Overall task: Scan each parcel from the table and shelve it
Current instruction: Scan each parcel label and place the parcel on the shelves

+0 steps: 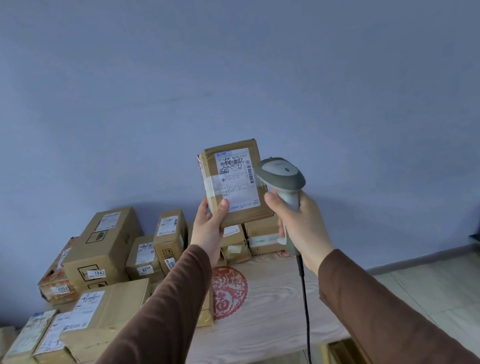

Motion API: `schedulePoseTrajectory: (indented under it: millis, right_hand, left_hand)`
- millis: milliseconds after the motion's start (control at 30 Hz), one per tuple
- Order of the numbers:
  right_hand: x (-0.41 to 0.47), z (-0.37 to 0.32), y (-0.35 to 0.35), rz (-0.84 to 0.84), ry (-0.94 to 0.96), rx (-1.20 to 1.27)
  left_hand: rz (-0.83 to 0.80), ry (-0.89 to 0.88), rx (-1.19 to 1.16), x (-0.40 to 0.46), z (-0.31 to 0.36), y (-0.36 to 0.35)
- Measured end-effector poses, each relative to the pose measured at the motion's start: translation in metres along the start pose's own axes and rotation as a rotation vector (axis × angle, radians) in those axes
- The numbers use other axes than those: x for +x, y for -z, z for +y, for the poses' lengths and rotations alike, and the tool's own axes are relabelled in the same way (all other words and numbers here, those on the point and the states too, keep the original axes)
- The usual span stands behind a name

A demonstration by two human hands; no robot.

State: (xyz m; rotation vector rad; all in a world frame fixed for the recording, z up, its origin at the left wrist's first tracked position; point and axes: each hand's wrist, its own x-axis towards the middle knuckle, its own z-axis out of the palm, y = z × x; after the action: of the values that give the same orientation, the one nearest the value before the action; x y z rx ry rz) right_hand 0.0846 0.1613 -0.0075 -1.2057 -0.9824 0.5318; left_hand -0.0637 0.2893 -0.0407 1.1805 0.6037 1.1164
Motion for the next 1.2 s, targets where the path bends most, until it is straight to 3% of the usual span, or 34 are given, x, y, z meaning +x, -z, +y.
schedulePoseTrajectory:
  millis: [1200]
  right_hand:
    - [-0.003, -0.014, -0.025, -0.023, 0.033, -0.073]
  left_hand:
    - [-0.011, -0.027, 0.020, -0.001, 0.006, 0.003]
